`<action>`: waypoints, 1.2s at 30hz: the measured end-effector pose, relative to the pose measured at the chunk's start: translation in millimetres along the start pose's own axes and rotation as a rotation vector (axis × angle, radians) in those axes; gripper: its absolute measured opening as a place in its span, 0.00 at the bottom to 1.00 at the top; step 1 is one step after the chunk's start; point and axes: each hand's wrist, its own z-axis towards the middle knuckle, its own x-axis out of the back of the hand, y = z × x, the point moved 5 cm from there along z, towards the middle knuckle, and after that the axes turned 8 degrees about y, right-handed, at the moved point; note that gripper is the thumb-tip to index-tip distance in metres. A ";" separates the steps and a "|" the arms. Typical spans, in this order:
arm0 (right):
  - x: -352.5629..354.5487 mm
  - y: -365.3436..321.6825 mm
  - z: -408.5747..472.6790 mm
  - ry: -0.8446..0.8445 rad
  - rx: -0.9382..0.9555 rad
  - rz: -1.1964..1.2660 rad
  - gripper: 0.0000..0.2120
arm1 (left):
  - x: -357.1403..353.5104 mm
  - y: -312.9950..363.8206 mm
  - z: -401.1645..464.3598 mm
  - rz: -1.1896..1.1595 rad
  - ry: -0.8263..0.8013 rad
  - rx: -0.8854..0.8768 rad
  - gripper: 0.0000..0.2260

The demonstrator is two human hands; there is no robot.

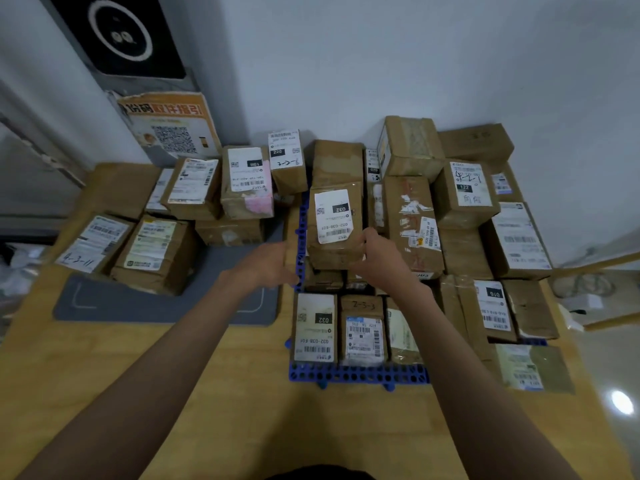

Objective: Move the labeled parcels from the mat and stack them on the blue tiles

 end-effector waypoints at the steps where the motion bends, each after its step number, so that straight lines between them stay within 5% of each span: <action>1: -1.7 -4.1 -3.8 -0.014 0.030 -0.028 0.17 | 0.7 -5.0 -7.9 0.021 0.004 0.028 0.26; 5: -17.5 -17.3 -22.3 -0.157 0.102 -0.091 0.23 | 3.6 -21.8 -44.7 0.088 0.045 0.111 0.35; 17: -79.5 -81.0 -65.4 -0.364 0.371 -0.157 0.27 | 9.8 -99.4 -168.7 0.083 0.096 0.366 0.35; 36: -199.6 -145.8 -71.3 -0.444 0.222 -0.146 0.24 | 30.4 -244.3 -164.8 -0.009 0.082 0.361 0.36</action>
